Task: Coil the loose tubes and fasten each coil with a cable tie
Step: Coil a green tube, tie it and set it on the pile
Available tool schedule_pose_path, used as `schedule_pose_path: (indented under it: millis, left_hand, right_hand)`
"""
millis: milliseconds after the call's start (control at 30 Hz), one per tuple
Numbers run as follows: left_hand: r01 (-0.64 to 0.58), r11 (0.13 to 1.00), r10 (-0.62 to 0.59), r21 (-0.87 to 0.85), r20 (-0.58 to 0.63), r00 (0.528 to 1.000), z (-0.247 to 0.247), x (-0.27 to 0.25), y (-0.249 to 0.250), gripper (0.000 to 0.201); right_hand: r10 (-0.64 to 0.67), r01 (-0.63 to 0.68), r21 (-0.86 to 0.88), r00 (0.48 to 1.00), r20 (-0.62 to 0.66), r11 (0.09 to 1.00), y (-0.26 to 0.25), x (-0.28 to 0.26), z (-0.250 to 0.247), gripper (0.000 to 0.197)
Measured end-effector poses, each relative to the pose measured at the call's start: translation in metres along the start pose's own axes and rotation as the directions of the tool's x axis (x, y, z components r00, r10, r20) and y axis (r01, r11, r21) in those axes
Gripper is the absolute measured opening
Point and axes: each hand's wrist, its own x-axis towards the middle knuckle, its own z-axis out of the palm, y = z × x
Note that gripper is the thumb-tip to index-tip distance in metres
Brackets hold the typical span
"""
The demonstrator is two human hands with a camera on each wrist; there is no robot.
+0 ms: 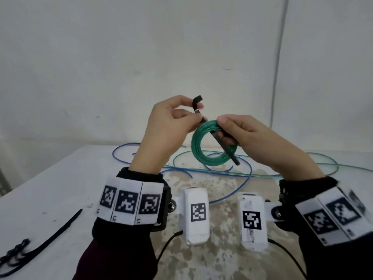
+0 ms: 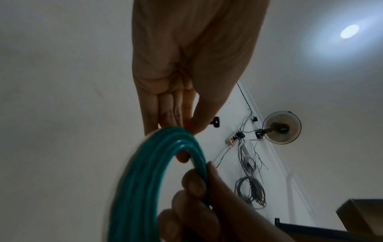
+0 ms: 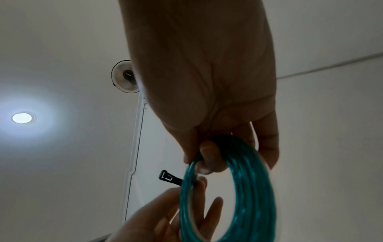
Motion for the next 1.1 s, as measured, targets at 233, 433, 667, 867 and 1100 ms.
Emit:
schedule_pose_path:
  millis: [233,433,667,867,1100]
  left_hand:
    - [0.100,0.994,-0.093,-0.054,0.124,0.988,0.007,-0.003,0.000,0.017]
    - [0.075,0.996,-0.068,-0.050,0.121,0.990,0.014,-0.003,-0.007,0.020]
    - [0.046,0.996,-0.048,-0.077,-0.023,0.999,0.010,0.001,-0.013,0.014]
    - [0.041,0.991,-0.040,-0.128,0.011,0.999,0.007,0.001,-0.011,0.011]
    - [-0.008,0.991,0.009,-0.137,0.005,1.000,0.008,0.003,-0.013,0.015]
  right_hand:
    - [-0.104,0.094,-0.108,0.991,-0.089,0.990,0.002,0.004,0.004,0.039]
    - [-0.050,0.039,-0.093,0.993,-0.111,0.995,-0.001,0.005,0.011,0.036]
    - [-0.134,0.105,-0.162,0.974,-0.181,0.981,-0.010,-0.005,0.002,0.036]
    - [-0.306,0.258,-0.221,0.926,-0.221,0.941,-0.023,-0.008,0.004,0.004]
    - [-0.206,0.208,-0.022,0.941,-0.270,0.978,-0.019,-0.001,0.013,0.029]
